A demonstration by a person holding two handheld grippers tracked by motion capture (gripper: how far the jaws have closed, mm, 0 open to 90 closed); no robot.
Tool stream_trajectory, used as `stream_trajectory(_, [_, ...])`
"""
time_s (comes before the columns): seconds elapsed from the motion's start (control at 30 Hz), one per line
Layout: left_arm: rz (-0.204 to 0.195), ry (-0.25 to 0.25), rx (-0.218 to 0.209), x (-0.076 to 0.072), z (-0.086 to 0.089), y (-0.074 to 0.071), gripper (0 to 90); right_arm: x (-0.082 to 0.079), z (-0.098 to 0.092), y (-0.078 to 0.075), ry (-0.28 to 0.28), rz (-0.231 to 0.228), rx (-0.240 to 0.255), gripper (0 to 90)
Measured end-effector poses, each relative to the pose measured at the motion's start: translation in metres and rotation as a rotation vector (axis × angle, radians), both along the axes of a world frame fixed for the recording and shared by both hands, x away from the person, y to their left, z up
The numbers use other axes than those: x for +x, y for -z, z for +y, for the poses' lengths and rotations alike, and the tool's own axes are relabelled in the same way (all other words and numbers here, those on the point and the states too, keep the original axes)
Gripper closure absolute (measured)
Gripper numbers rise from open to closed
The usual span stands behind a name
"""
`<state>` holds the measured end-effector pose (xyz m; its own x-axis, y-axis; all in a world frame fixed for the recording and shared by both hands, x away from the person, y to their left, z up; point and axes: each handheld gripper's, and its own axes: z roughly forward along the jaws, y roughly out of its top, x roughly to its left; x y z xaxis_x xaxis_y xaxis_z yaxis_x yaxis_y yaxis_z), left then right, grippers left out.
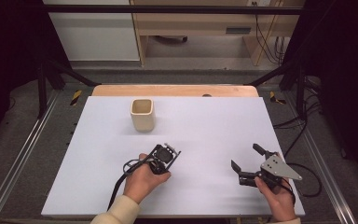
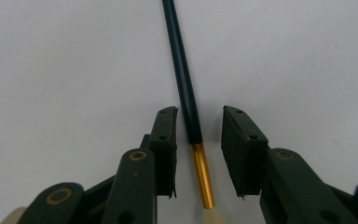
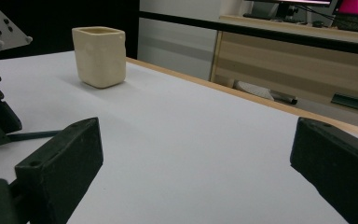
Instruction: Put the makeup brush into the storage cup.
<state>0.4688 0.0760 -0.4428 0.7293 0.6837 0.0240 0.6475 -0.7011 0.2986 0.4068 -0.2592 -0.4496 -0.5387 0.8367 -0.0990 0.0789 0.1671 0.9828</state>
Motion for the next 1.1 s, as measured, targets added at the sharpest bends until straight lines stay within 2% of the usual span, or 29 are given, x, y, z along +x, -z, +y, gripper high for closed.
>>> stream_trajectory(0.57, [0.009, 0.005, -0.001, 0.0005, 0.0014, 0.0016, 77.9, 0.0, 0.0, 0.0, -0.001, 0.0, 0.0, 2.8])
stream_trajectory(0.8, [0.008, 0.003, 0.0, 0.0007, 0.0019, 0.0026, 78.5, 0.0002, 0.0002, 0.0002, -0.001, 0.0, 0.0, 2.8])
stream_trajectory(0.93, [-0.002, 0.007, -0.006, 0.0001, 0.0023, 0.0034, 82.6, 0.0001, 0.0003, 0.0002, -0.003, -0.001, 0.0, 2.8])
stream_trajectory(1.1, [-0.007, 0.023, -0.008, -0.0009, 0.0034, 0.0029, 83.0, 0.0002, 0.0008, 0.0003, -0.003, -0.001, -0.004, 2.8])
